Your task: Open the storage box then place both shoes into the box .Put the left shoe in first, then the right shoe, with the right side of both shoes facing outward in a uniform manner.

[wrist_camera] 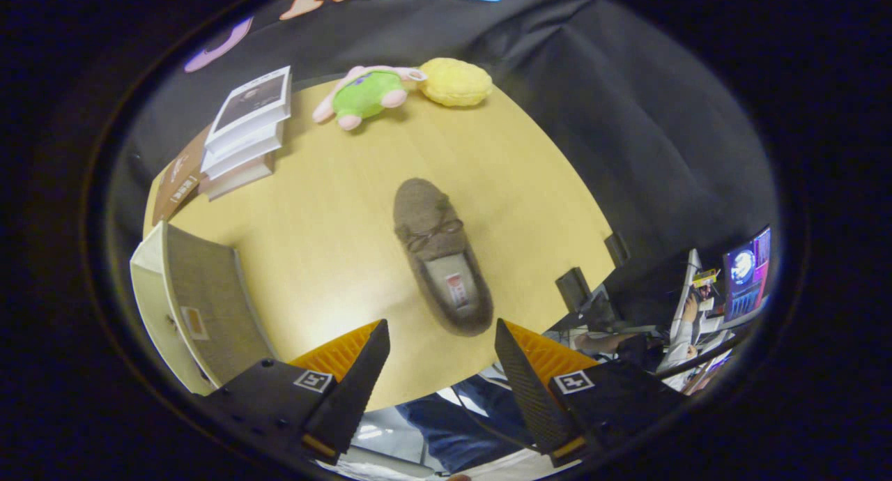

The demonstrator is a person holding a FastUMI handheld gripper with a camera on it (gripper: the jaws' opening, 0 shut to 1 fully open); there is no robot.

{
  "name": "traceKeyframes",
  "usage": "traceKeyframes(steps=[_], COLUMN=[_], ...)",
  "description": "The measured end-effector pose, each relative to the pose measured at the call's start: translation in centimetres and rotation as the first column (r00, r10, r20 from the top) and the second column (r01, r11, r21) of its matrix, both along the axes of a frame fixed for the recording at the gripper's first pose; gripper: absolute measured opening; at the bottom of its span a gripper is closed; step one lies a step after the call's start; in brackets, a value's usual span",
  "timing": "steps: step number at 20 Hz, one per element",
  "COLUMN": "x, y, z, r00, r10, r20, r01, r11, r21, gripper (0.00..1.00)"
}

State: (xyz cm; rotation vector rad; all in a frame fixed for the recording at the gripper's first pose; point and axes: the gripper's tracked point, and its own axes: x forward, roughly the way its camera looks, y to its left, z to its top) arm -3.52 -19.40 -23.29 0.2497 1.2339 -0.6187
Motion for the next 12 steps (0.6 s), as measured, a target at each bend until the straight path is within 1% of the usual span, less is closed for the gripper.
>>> traceKeyframes(steps=[3,8,12], x=[-0.2,-0.2,-0.1], y=[-2.6,-5.3,-7.1], z=[-1.4,-4.2,-7.2], r00=[0.999,0.991,0.98], r10=[0.013,0.082,0.119], r20=[-0.033,-0.111,-0.161], r01=[-0.014,-0.088,-0.128], r11=[1.0,0.995,0.991], r21=[-0.023,-0.052,-0.044], gripper=[0.98,0.98,0.96])
